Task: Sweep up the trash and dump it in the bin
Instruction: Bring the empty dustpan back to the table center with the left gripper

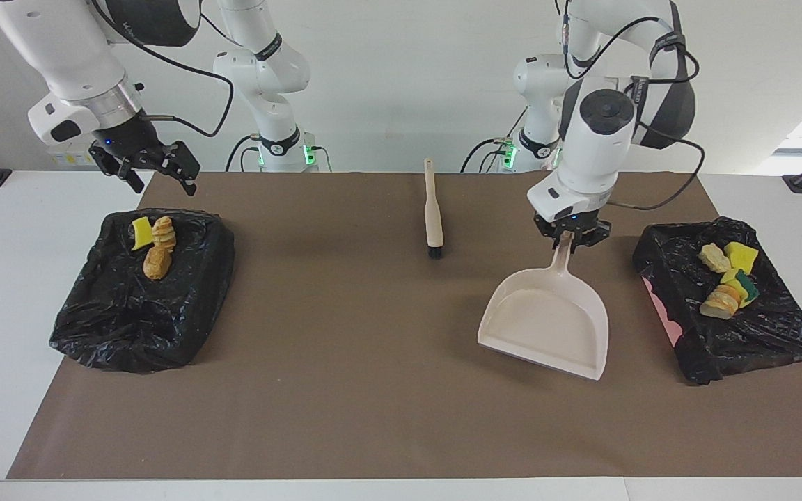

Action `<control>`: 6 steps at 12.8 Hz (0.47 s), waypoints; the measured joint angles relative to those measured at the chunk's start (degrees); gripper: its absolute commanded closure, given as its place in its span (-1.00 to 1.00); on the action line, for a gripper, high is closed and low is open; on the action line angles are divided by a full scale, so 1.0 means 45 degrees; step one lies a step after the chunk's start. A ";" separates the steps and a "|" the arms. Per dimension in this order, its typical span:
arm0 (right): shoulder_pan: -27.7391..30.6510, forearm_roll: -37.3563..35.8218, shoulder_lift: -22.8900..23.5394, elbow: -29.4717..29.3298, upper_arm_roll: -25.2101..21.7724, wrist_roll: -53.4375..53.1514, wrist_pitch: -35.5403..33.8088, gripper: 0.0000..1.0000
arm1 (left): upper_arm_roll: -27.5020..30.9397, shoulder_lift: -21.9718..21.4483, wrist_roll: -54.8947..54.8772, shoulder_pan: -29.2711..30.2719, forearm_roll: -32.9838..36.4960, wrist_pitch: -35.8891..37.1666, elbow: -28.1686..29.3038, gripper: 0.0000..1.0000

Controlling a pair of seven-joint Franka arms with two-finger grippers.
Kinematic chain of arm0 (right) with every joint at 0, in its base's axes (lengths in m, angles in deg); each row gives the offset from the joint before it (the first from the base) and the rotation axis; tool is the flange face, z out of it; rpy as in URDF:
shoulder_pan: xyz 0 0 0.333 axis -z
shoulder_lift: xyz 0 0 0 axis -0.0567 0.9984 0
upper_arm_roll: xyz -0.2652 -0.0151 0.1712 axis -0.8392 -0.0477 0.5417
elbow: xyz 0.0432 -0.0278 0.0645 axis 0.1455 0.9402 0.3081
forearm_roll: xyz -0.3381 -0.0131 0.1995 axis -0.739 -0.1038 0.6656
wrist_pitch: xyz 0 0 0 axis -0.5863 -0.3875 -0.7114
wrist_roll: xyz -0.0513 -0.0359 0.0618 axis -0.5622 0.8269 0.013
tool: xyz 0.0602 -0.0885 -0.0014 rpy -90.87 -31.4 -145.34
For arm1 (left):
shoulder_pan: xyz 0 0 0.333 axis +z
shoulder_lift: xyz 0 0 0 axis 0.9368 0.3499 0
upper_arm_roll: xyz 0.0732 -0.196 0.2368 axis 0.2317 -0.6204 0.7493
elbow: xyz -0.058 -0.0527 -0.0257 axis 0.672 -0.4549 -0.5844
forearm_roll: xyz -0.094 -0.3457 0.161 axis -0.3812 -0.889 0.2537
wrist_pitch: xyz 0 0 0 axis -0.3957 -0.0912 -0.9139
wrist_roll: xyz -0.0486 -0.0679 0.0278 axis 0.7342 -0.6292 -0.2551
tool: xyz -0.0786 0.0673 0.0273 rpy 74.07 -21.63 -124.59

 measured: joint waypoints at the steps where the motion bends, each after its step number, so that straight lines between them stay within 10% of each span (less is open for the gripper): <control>1: -0.0008 0.0000 -0.0042 0.0002 0.0038 0.0000 -0.0020 -1.00 | -0.0490 0.0388 0.1243 -0.0029 0.0000 -0.0515 -0.0007 1.00; 6: -0.0035 -0.0004 -0.0047 0.0020 0.0070 0.0000 -0.0024 -1.00 | -0.1363 0.2232 0.4332 -0.0729 0.0064 -0.1671 -0.0818 1.00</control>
